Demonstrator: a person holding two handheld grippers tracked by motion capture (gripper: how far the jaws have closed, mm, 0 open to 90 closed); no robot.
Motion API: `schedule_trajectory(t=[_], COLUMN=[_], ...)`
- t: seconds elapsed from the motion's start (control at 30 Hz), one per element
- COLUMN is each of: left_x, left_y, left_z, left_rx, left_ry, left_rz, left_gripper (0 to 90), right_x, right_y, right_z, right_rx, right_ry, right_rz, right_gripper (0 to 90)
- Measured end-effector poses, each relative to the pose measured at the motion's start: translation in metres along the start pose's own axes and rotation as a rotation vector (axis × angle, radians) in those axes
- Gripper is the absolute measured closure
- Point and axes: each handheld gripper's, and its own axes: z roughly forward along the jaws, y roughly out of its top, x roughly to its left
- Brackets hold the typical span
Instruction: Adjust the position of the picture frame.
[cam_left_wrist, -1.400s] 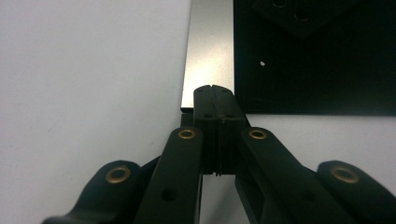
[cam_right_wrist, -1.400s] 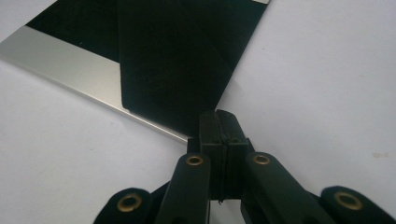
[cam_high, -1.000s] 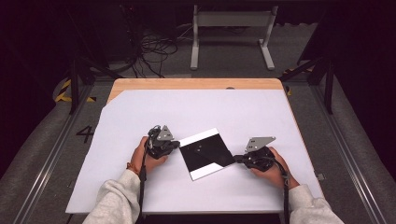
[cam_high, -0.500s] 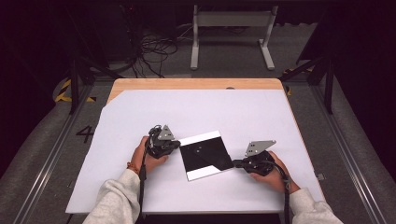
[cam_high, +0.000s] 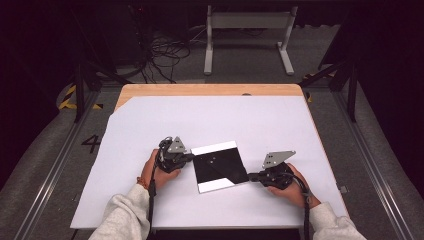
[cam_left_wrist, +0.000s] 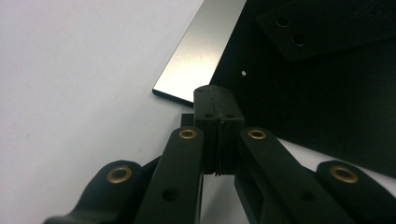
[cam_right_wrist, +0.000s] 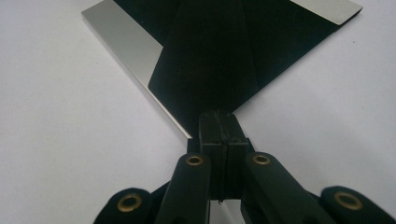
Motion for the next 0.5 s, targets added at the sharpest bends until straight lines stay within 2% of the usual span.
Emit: schedule_trajectory(t=[0.13, 0.5], left_x=[-0.0004, 0.0002], left_y=[0.0036, 0.008], left_z=[0.0042, 0.0097], left_rx=[-0.004, -0.01], left_ry=[0.018, 0.033], left_rz=[0.021, 0.033], left_gripper=[89.7, 89.8], right_x=[0.0011, 0.0043], right_y=[0.0003, 0.0013], right_z=[-0.0007, -0.0015], right_rx=[0.008, 0.025], right_ry=[0.013, 0.026], right_rz=[-0.011, -0.022], right_gripper=[90.0, 90.0])
